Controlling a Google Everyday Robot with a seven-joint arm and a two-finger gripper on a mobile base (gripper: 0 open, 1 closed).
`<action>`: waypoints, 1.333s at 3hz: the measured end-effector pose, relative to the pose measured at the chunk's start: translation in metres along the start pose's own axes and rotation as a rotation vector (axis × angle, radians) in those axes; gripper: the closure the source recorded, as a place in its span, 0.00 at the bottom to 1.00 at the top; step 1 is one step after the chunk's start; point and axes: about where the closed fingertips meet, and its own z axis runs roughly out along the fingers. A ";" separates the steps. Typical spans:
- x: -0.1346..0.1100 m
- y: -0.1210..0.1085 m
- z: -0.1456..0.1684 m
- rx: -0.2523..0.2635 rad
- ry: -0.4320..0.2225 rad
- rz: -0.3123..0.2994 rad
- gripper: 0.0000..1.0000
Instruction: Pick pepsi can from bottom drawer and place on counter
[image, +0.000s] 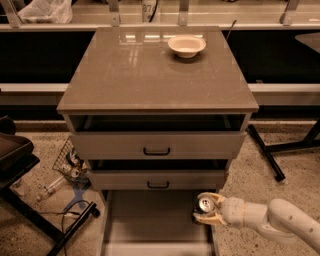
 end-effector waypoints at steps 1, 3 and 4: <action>-0.043 -0.009 -0.021 0.048 0.054 -0.023 1.00; -0.087 -0.020 -0.031 0.031 0.067 -0.014 1.00; -0.138 -0.029 -0.056 0.042 0.084 0.029 1.00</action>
Offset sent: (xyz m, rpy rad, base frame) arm 0.0021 -0.0074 0.0375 -0.0459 -0.0073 -0.0379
